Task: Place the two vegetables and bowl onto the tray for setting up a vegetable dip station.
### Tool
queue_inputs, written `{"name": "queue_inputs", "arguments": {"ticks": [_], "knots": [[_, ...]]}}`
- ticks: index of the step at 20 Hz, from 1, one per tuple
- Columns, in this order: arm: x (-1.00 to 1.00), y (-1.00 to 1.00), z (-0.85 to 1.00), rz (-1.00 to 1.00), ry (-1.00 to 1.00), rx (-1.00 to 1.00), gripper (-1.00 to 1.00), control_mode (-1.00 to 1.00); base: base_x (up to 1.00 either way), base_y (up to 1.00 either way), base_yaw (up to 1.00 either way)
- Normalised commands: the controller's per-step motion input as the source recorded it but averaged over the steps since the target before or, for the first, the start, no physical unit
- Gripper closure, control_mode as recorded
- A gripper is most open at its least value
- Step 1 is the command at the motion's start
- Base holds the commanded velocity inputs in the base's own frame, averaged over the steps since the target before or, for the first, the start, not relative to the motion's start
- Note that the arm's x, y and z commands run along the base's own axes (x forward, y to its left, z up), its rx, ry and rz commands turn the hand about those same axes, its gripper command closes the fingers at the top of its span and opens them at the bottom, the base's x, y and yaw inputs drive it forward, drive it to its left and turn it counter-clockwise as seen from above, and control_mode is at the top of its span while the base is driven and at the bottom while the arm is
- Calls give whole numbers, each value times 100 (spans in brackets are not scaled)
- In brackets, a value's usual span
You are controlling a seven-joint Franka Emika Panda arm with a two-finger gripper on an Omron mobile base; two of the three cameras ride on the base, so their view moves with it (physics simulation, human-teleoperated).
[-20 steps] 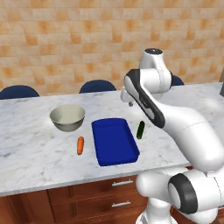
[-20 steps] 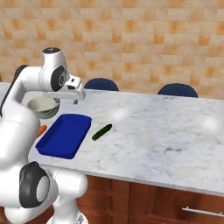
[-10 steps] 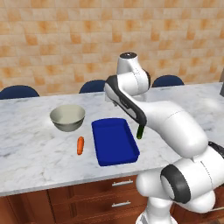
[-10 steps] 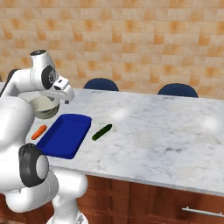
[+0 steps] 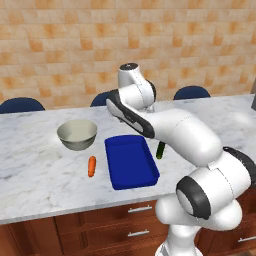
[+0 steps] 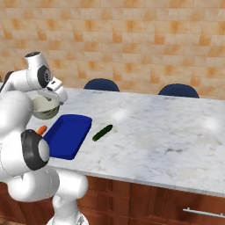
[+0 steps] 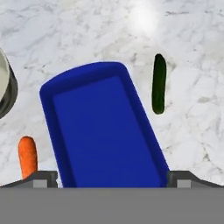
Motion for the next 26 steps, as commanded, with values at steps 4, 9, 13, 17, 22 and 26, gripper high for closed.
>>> {"name": "queue_inputs", "arguments": {"ticks": [4,9,13,17,22,26], "knots": [[24,39,-19,-10,7,0,-100,-100,0,0,0],[35,54,-24,-4,12,1,-100,-100,0,0,0],[50,47,-27,0,12,4,-100,-100,0,0,0],[49,34,-24,1,8,2,-100,-100,0,0,0],[54,27,-20,3,5,2,-100,-100,0,0,0],[50,14,-19,5,4,4,-100,-100,0,0,0]]}}
